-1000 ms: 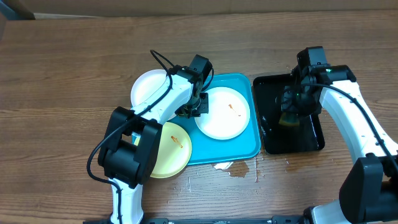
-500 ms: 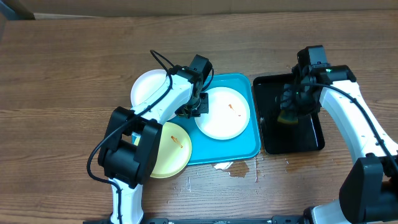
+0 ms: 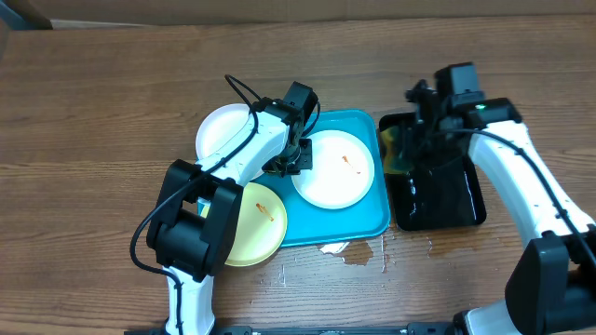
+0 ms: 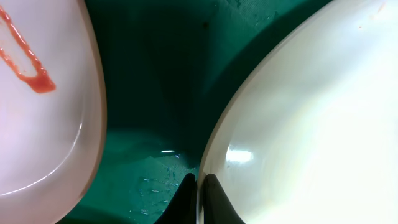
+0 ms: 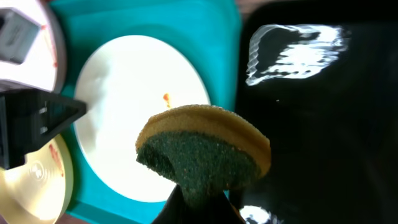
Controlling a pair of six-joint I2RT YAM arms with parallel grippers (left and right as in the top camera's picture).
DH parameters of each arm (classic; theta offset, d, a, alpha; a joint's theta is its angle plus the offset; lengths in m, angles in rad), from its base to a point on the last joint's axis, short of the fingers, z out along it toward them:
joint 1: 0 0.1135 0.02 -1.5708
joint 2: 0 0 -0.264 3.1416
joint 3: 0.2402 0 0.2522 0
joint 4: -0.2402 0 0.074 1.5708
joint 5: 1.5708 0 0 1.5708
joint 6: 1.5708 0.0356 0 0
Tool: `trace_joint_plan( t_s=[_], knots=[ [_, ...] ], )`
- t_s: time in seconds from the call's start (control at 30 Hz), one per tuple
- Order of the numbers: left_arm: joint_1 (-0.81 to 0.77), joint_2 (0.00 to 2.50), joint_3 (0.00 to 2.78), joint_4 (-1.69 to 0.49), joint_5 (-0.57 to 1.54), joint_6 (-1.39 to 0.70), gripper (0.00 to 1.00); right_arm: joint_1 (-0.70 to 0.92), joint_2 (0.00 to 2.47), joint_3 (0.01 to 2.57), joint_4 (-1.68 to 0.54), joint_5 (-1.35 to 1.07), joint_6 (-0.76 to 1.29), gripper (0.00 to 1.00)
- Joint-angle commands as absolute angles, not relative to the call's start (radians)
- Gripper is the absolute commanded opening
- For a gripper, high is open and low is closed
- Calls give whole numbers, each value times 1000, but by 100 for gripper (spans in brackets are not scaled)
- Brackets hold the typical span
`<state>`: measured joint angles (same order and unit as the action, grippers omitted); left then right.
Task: Clean dirty plates on tray and stack at the side
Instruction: 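Lift sponge with right gripper and scrub the held white plate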
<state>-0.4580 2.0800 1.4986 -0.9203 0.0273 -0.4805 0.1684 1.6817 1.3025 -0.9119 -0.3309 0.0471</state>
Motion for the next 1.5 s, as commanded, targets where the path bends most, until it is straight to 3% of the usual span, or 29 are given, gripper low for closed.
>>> trace_joint_plan(
  t_s=[0.0, 0.17, 0.4, 1.03, 1.47],
  knots=[
    [-459, 2093, 1493, -928, 21, -495, 4, 234, 1670, 1319, -884, -255, 25, 4],
    [-459, 2093, 1493, -927, 20, -495, 4, 319, 1706, 1299, -830, -99, 25, 4],
    [-459, 2093, 1493, -928, 20, -495, 4, 382, 1810, 1277, -697, -86, 25, 4],
    [-459, 2093, 1494, -930, 21, -495, 4, 388, 2023, 1275, -633, -47, -8, 4],
    [-459, 2093, 1493, -930, 27, -495, 4, 388, 2035, 1275, -644, -319, -8, 4]
  ],
)
